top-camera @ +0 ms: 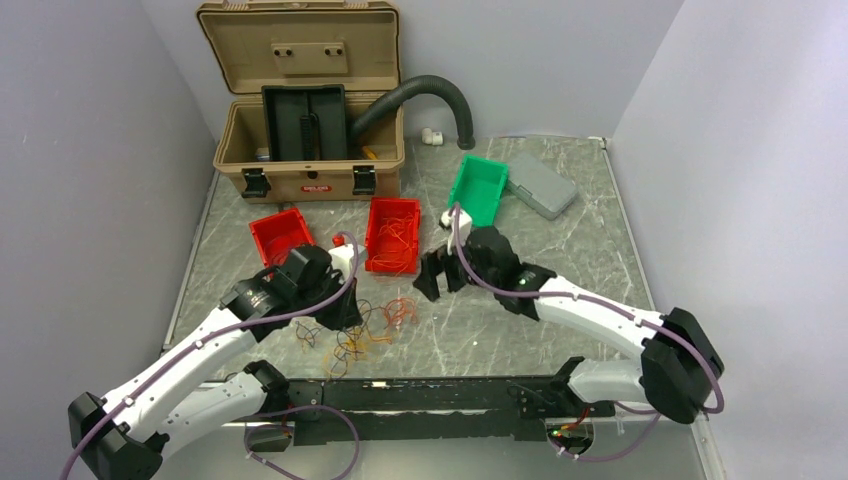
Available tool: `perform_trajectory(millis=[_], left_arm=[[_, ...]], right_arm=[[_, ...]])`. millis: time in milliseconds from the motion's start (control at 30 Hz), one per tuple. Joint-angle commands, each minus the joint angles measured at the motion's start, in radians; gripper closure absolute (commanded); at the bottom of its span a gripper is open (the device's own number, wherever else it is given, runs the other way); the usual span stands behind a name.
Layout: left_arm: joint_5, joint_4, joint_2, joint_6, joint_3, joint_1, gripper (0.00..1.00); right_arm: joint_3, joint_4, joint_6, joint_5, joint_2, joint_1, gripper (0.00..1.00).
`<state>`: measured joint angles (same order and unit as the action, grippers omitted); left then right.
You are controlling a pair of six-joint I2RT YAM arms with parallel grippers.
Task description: Untangle the cables
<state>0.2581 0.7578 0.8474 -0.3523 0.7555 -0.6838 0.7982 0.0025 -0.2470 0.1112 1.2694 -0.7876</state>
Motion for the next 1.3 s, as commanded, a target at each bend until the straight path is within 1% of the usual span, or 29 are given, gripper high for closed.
perform_trajectory(millis=[0, 100, 200, 367, 433, 533, 600, 633, 700, 767, 800, 900, 1067, 1167, 1267], left_arm=[[-0.004, 0.007, -0.007, 0.023, 0.06, 0.0, 1.0], [-0.012, 0.017, -0.007, 0.026, 0.075, 0.0, 1.0], [-0.023, 0.023, -0.011, 0.029, 0.085, 0.0, 1.0], [-0.035, 0.041, -0.016, 0.029, 0.094, 0.0, 1.0], [-0.043, 0.044, -0.02, 0.028, 0.097, 0.001, 1.0], [-0.05, 0.047, -0.024, 0.031, 0.103, 0.001, 1.0], [-0.052, 0.053, -0.022, 0.033, 0.112, 0.001, 1.0], [-0.053, 0.056, -0.02, 0.034, 0.116, 0.0, 1.0], [-0.057, 0.059, -0.019, 0.038, 0.124, 0.0, 1.0], [-0.071, 0.065, -0.019, 0.042, 0.13, 0.002, 1.0], [-0.082, 0.067, -0.019, 0.044, 0.132, 0.002, 1.0], [-0.116, 0.07, -0.02, 0.042, 0.138, 0.005, 1.0], [-0.166, 0.064, -0.024, 0.022, 0.143, 0.02, 1.0], [-0.159, 0.051, -0.031, 0.03, 0.144, 0.029, 1.0], [-0.168, 0.059, -0.023, 0.036, 0.153, 0.032, 1.0]], right_arm=[[-0.152, 0.147, -0.029, 0.107, -0.099, -0.027, 0.03], [-0.214, 0.208, -0.014, 0.134, -0.096, -0.058, 0.04], [-0.222, 0.264, -0.009, 0.151, -0.037, -0.082, 0.06], [-0.194, 0.376, 0.001, 0.186, 0.092, -0.116, 0.11], [-0.169, 0.407, 0.005, 0.199, 0.151, -0.127, 0.16], [-0.126, 0.438, 0.015, 0.204, 0.242, -0.148, 0.21], [-0.117, 0.483, 0.012, 0.193, 0.29, -0.156, 0.31], [-0.116, 0.503, 0.008, 0.189, 0.311, -0.158, 0.38], [-0.115, 0.523, -0.007, 0.171, 0.329, -0.162, 0.61], [-0.132, 0.533, -0.023, 0.137, 0.313, -0.162, 0.89], [-0.15, 0.536, -0.033, 0.104, 0.289, -0.162, 0.99], [-0.216, 0.494, -0.061, -0.013, 0.184, -0.16, 1.0], [-0.282, 0.283, -0.104, -0.237, -0.042, -0.157, 1.0], [-0.32, 0.202, -0.117, -0.275, -0.198, -0.151, 1.0], [-0.308, 0.073, -0.157, -0.364, -0.289, -0.143, 1.0]])
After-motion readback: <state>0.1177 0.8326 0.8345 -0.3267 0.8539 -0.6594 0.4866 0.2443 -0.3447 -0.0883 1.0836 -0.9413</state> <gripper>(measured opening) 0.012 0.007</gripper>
